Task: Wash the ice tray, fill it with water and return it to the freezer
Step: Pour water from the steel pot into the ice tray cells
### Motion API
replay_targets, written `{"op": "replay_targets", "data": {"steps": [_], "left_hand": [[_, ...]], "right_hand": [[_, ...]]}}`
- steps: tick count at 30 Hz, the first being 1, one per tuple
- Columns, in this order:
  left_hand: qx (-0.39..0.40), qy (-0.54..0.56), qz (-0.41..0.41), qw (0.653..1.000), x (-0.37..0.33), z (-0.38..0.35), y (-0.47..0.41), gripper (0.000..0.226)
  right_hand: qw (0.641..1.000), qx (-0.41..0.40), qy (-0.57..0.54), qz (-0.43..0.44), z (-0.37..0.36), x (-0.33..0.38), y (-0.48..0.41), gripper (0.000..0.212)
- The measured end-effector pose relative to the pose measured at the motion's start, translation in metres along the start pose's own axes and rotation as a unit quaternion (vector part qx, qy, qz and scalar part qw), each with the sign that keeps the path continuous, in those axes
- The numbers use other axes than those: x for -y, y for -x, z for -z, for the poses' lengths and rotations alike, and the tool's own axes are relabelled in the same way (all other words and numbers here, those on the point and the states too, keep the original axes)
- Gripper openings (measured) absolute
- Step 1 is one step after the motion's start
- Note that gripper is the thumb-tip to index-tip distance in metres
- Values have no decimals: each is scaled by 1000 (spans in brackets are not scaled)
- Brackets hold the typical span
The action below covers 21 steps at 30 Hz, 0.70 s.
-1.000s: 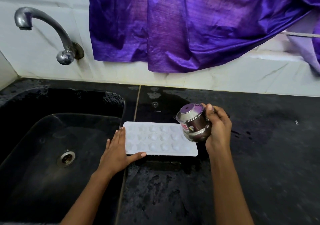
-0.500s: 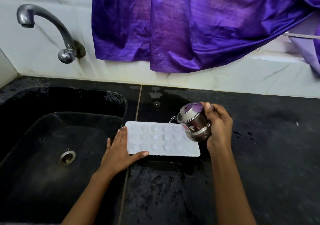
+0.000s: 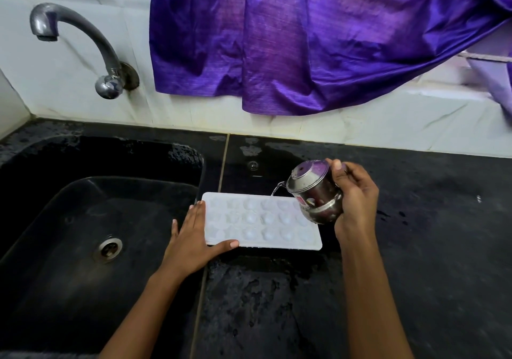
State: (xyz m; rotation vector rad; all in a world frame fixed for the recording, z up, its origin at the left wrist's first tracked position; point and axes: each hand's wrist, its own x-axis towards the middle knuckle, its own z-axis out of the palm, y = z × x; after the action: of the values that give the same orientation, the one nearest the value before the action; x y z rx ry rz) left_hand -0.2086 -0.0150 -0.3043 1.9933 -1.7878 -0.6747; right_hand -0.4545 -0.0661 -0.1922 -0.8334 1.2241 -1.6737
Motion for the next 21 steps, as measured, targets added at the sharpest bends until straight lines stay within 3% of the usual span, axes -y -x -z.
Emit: {"op": "replay_targets", "data": {"steps": [9,16,21], "left_hand": [[4,1,2,1000,0,1,1,145],[4,5,-1,1000,-1,2,2,145],[5,8,1,1000,-2,2,3,144]], "right_hand": [[1000,-7,3,-11,2,-1,2,6],[993,-6,-111,-47,0,-1,5,12],[994,10,-97,-52,-7,-5,6,11]]}}
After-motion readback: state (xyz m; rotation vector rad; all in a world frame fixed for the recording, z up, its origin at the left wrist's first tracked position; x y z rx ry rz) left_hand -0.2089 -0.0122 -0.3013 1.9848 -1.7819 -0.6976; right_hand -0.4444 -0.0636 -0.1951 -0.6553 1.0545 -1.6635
